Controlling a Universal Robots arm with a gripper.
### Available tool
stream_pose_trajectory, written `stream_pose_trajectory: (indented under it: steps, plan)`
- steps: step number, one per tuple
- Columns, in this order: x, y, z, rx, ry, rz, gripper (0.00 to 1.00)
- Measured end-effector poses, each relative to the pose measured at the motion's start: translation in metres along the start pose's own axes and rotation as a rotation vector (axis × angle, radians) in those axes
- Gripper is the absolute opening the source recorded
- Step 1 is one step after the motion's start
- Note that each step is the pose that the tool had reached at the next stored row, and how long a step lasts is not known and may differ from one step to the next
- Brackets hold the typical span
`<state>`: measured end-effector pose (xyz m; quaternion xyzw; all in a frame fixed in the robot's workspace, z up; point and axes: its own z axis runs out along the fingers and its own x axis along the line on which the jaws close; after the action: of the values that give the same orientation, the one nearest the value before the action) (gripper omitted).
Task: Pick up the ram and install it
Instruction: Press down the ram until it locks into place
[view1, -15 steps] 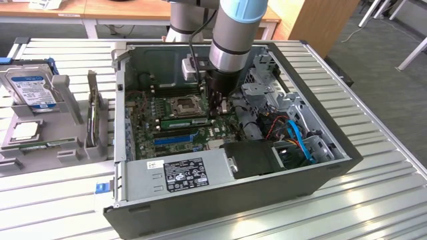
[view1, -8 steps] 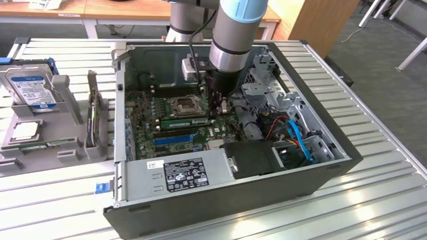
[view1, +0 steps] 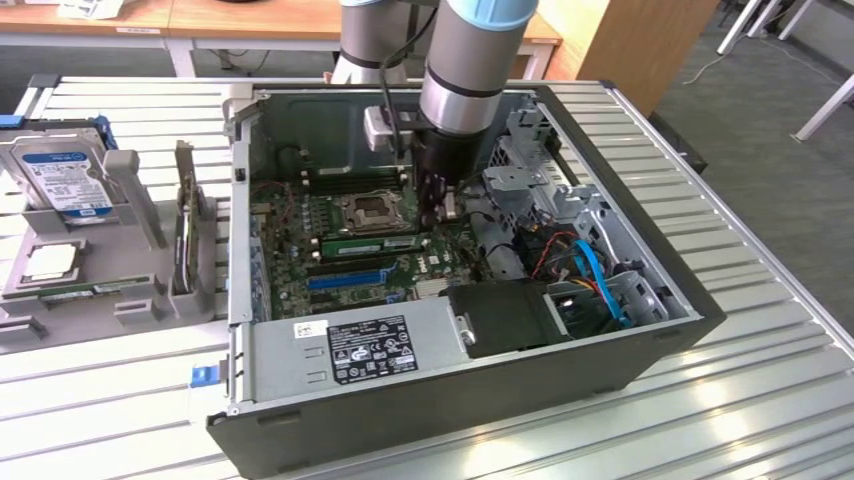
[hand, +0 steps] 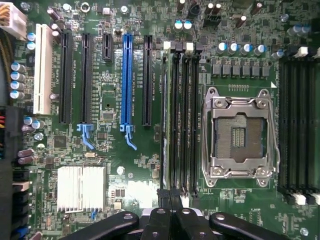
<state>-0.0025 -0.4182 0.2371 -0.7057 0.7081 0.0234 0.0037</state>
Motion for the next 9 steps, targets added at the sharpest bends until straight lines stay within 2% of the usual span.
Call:
stream_pose_trajectory:
  steps: [9]
  plan:
    - [-0.001, 0.0004, -0.0157, 0.0, -0.0001, 0.0, 0.1]
